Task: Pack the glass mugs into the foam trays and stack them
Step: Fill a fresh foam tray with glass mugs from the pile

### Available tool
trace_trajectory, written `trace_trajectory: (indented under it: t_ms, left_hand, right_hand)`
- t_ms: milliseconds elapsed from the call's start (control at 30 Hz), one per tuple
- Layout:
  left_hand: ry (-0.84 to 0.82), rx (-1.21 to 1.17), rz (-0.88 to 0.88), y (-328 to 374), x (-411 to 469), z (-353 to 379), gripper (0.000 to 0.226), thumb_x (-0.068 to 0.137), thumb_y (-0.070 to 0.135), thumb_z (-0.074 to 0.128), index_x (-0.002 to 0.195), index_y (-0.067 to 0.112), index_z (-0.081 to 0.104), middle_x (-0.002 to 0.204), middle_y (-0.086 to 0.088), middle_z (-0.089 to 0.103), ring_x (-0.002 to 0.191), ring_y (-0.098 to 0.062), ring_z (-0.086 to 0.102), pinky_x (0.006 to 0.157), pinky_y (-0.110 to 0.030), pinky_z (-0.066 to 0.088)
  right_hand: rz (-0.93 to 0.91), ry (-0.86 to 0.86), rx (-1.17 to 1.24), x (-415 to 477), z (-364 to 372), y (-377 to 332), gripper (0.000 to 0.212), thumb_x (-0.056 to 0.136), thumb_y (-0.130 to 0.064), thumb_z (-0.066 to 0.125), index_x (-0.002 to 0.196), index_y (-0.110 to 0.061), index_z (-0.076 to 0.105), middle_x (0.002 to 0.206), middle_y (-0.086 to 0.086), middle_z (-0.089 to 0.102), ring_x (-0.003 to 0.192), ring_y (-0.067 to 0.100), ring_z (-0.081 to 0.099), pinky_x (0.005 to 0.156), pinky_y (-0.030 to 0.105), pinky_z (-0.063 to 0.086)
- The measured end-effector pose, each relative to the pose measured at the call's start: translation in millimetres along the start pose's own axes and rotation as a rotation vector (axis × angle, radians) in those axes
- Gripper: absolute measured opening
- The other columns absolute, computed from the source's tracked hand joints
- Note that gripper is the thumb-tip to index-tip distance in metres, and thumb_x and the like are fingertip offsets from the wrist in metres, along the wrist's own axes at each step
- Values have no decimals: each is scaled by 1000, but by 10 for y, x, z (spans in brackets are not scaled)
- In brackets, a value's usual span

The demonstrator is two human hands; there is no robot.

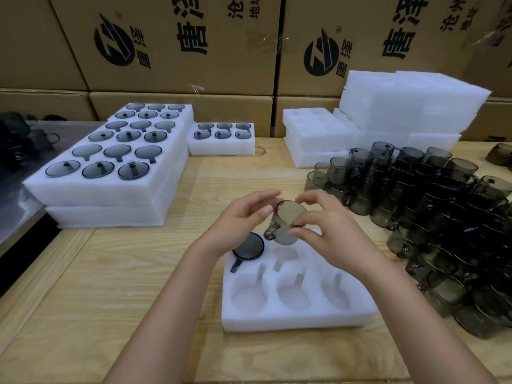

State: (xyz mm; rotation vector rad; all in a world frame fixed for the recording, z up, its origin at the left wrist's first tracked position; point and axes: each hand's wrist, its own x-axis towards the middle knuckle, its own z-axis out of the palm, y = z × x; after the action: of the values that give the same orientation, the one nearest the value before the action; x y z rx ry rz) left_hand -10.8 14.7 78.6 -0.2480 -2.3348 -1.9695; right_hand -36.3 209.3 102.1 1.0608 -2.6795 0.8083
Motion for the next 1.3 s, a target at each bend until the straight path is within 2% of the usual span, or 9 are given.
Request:
trace_trajectory:
  t_ms: [300,467,667,800,933,1000,1133,1200,1300]
  left_hand:
    - [-16,-25,-35,-72,-57,106,32,82,0,69,109,19,66,112,-1,69,105,-10,65,87,-23,52]
    - [40,113,-38,-112,-59,124,21,72,8,81,85,20,71,100,2,72,97,-6,67,87,-19,51]
    - [24,286,-65,-192,-76,103,18,66,19,86,71,27,70,102,15,68,105,7,58,91,-16,42]
    - [-23,390,-32,-222,-79,87,19,65,24,87,68,27,69,106,19,67,106,11,56,92,-10,38]
    - [-45,474,31,-238,-79,104,19,63,23,88,67,21,69,101,16,68,106,10,55,92,-12,40]
    - [-47,506,55,-233,-93,116,19,65,19,87,70,17,69,99,14,67,104,8,54,93,-15,39]
    - [26,565,47,-186,-155,224,21,86,39,63,99,24,56,108,13,60,84,4,53,83,-27,43]
    - [29,741,-26,-190,-145,353,48,91,56,34,128,26,43,133,9,50,104,-1,50,101,-36,36]
    - [-87,1041,-147,-238,-123,506,73,86,66,2,151,34,10,160,3,13,145,-11,15,118,-42,2]
  right_hand:
    - [58,-192,140,-3,-12,137,8,86,-21,66,88,-24,73,134,-5,52,125,3,44,98,22,34]
    - [38,-274,124,10,7,230,7,86,-22,65,87,-25,71,140,-6,47,126,5,43,102,25,34]
    - [47,-339,123,22,103,259,9,82,-22,70,82,-30,67,137,-9,48,120,4,47,97,20,34]
    - [67,-235,339,55,129,246,25,84,-34,65,109,-36,63,116,-25,59,109,-5,52,89,14,42]
    - [138,-212,165,184,373,215,42,98,-38,41,136,-20,46,137,-4,50,130,13,41,102,24,31]
    - [125,-292,-22,210,528,205,42,101,-36,30,138,-20,41,140,-1,48,134,21,36,106,30,24]
    - [223,-425,-201,215,624,228,53,99,-44,21,150,-34,8,158,-3,12,146,23,3,114,43,-8]
    - [229,-453,-274,213,635,223,57,97,-50,22,149,-37,4,159,-2,5,146,25,-3,113,49,-16]
    - [218,-434,-291,204,649,215,57,97,-48,17,150,-33,4,159,-3,6,146,25,-3,112,49,-18]
